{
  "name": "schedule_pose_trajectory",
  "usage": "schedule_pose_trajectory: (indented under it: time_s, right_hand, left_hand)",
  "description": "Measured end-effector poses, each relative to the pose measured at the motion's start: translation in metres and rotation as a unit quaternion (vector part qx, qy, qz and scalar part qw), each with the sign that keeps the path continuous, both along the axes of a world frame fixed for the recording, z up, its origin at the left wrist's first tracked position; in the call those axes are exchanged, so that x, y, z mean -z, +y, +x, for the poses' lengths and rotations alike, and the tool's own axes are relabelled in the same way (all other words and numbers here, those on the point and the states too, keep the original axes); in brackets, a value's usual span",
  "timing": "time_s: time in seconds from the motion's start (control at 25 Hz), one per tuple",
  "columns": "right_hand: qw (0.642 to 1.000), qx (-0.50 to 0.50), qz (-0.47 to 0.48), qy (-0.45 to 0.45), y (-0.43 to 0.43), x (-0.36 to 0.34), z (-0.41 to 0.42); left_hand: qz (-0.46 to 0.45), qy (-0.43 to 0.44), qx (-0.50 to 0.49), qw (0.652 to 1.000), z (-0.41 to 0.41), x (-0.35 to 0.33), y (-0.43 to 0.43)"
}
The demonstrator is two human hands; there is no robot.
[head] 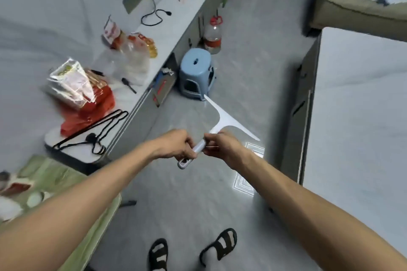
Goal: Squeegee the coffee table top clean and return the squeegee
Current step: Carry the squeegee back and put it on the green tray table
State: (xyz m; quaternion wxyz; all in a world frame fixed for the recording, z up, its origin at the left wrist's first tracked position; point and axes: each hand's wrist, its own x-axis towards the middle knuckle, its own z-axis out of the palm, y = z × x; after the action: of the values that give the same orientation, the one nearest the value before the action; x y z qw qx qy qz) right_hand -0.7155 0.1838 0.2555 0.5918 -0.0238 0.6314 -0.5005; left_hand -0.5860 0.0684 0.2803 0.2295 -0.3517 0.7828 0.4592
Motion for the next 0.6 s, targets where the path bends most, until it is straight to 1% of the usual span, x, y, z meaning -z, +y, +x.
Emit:
schedule_pose_trajectory:
  time_s: [0.08, 0.16, 0.32, 0.44, 0.6]
  right_hand:
    - [0.999, -0.049, 0.013, 0.002, -0.033, 0.010, 0.057]
    - [0.994, -0.111, 0.023, 0.004, -0.063, 0.023, 0.135]
    - [0.980, -0.194, 0.049, 0.007, -0.089, 0.056, 0.301]
    - [0.976, -0.206, 0.063, 0.018, -0.095, 0.091, 0.419]
    - [0.970, -0.221, 0.098, 0.014, -0.102, 0.151, 0.537]
  left_hand:
    - [-0.016, -0.019, -0.050, 0.998, 0.077, 0.007, -0.017]
    - [-0.028, -0.032, -0.113, 0.993, 0.172, 0.017, -0.026]
    - [-0.037, -0.065, -0.189, 0.979, 0.348, 0.049, -0.021]
    - [-0.017, -0.073, -0.204, 0.976, 0.465, 0.088, -0.020]
    - [-0.002, -0.077, -0.255, 0.964, 0.583, 0.146, -0.010]
